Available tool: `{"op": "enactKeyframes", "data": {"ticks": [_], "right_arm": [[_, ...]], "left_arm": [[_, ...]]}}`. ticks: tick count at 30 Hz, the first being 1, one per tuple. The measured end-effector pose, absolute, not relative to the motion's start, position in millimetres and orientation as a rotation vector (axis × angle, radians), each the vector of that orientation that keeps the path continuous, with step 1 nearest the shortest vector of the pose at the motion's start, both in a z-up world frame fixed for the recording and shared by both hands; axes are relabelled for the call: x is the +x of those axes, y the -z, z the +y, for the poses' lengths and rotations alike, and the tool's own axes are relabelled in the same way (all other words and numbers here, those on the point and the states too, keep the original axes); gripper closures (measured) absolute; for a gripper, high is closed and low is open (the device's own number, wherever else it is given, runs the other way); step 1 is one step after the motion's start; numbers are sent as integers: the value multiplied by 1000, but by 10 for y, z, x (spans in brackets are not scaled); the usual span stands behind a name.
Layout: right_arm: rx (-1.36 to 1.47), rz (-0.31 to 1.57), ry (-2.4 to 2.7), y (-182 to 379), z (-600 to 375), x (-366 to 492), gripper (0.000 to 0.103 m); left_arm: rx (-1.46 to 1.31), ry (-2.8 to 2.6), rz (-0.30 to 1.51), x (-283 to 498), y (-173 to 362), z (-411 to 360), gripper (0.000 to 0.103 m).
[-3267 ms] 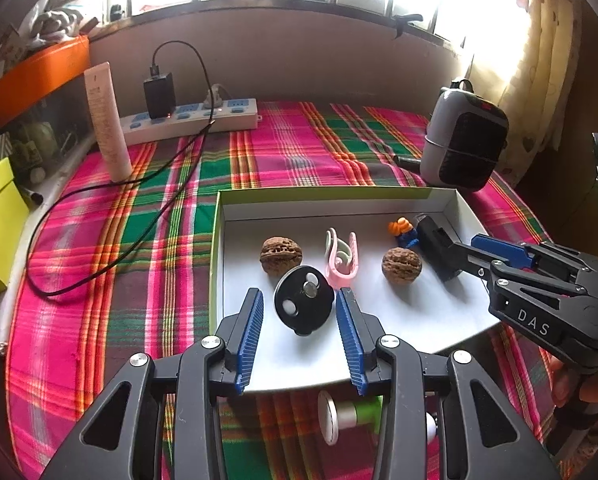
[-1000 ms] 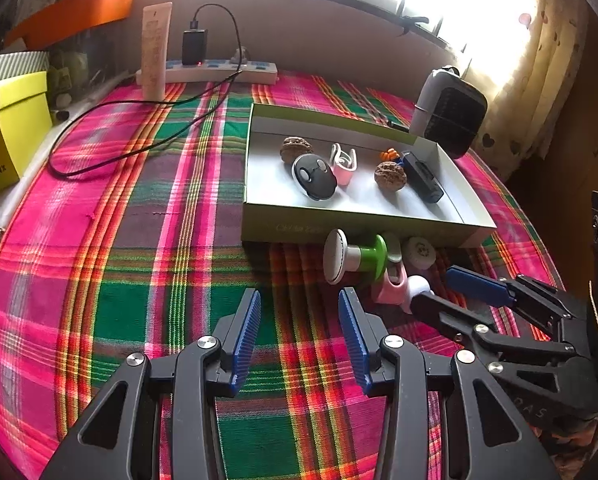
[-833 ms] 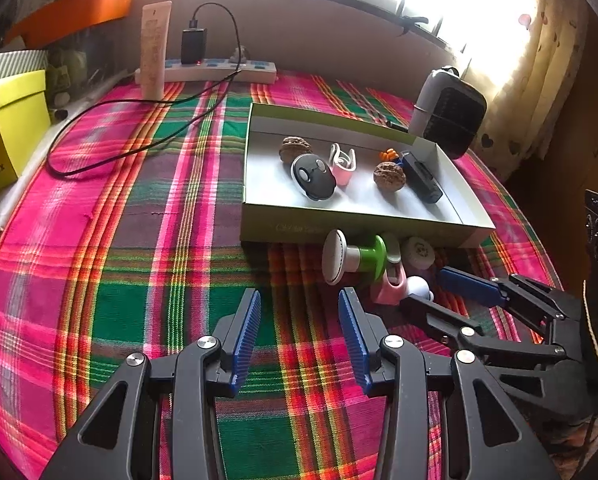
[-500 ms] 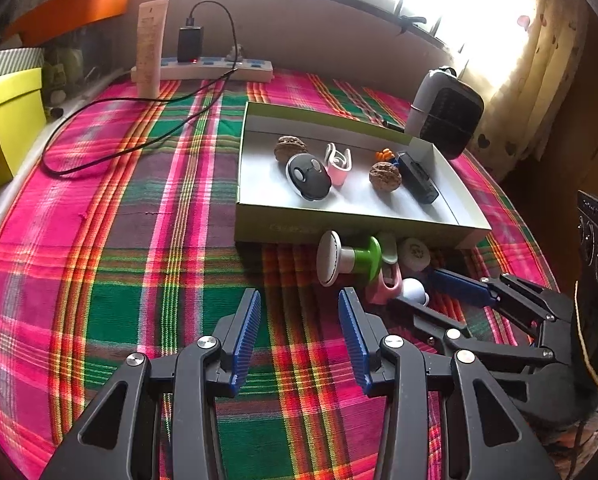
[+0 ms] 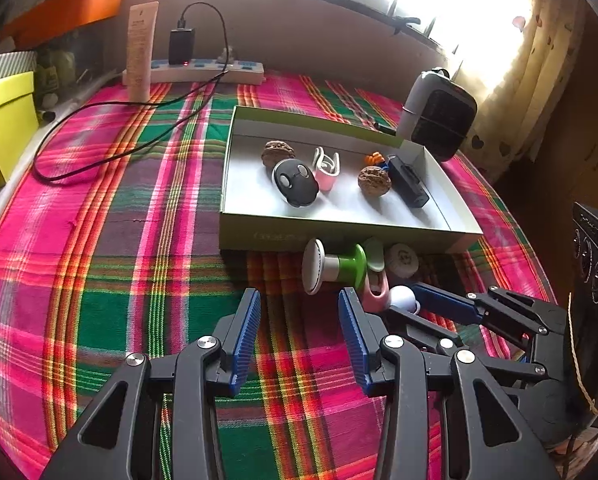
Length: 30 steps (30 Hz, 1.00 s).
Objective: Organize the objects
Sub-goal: 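Position the right tool around the white knob while the left tool approaches the green-and-white spool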
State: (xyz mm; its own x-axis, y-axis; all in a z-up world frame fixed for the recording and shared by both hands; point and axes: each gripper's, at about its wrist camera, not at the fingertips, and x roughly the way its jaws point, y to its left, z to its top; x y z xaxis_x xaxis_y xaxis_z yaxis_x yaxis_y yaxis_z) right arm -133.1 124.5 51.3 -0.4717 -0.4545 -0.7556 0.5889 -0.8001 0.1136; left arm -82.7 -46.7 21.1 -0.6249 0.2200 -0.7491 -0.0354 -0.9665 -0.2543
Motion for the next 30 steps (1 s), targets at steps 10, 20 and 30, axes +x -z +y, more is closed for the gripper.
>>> {"op": "enactKeyframes", "data": {"ticks": [10,20,30], "right_arm": [[1109,226,2297,-512,1362,-1322,71],[1124,210,2320,-500,1512,-1348,71],[1127,192,2310,-496,1536,-1371,71]], "left_arm": [[-1249,-2678,-317,-881,-287,-392,64],[-1257,-2670,-289,-1020,-285,-277,53],[-1307,-2675,-256,-1151,-188,-207,53]]}}
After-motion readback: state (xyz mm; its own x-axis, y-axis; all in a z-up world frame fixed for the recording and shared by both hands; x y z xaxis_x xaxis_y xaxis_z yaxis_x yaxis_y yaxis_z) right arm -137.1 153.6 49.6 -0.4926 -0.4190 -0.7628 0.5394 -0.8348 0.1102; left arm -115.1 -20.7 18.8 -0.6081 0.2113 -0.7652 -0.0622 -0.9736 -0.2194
